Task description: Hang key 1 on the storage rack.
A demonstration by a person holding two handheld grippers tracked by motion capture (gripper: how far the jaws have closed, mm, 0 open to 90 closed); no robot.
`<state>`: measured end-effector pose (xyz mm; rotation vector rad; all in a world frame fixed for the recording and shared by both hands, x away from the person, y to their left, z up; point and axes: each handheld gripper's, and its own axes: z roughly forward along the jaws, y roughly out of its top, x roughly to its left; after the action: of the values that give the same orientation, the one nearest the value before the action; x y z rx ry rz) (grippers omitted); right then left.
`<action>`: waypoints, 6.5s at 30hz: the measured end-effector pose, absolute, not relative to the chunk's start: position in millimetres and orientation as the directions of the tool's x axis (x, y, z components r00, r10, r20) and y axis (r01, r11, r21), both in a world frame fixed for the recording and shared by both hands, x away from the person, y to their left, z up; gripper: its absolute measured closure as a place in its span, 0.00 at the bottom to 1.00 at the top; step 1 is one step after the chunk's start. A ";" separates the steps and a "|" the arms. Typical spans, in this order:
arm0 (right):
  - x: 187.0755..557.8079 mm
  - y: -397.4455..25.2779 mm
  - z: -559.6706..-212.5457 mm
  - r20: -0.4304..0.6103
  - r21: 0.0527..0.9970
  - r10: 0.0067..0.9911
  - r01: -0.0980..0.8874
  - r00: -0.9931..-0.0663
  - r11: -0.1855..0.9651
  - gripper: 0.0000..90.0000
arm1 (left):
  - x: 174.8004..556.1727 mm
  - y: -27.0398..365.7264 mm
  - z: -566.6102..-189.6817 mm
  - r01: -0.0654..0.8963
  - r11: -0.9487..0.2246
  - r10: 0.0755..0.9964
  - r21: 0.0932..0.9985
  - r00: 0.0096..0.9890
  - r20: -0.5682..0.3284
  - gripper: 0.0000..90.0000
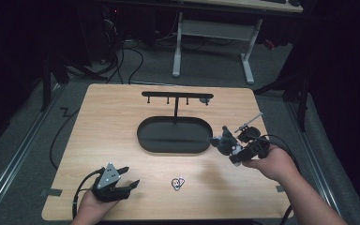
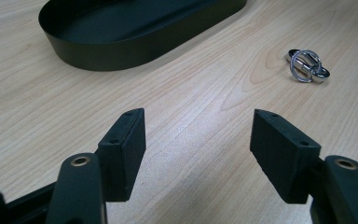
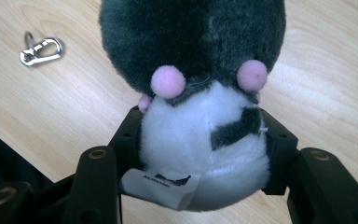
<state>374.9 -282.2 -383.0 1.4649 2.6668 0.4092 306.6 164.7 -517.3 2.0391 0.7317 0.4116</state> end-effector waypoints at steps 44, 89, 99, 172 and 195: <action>435.6 -256.0 -331.6 0.046 0.316 0.858 0.822 -0.512 0.474 0.52 | 307.1 164.4 -517.6 0.334 -0.428 0.622 0.839 0.783 0.005 0.40; 451.7 -269.0 -355.3 0.057 0.347 0.909 0.862 -0.412 0.369 0.52 | 307.4 160.5 -519.1 0.327 -0.454 0.597 0.829 0.802 0.010 0.40; 456.2 -260.6 -385.4 0.052 0.359 0.911 0.859 -0.409 0.365 0.51 | 307.5 160.5 -519.5 0.326 -0.456 0.597 0.828 0.802 0.013 0.40; 303.2 -170.8 -517.2 0.192 0.738 0.682 0.562 -0.706 0.374 0.81 | 292.7 178.6 -518.7 0.377 -0.405 0.670 0.833 0.743 -0.011 0.43; 305.6 -190.3 -520.2 0.098 0.711 0.747 0.572 -0.658 0.410 0.99 | 294.1 177.5 -518.0 0.370 -0.423 0.664 0.827 0.748 0.006 0.44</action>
<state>305.6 -190.3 -520.2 1.1597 2.4321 1.0863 294.1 177.5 -518.0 2.0560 0.7777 0.4196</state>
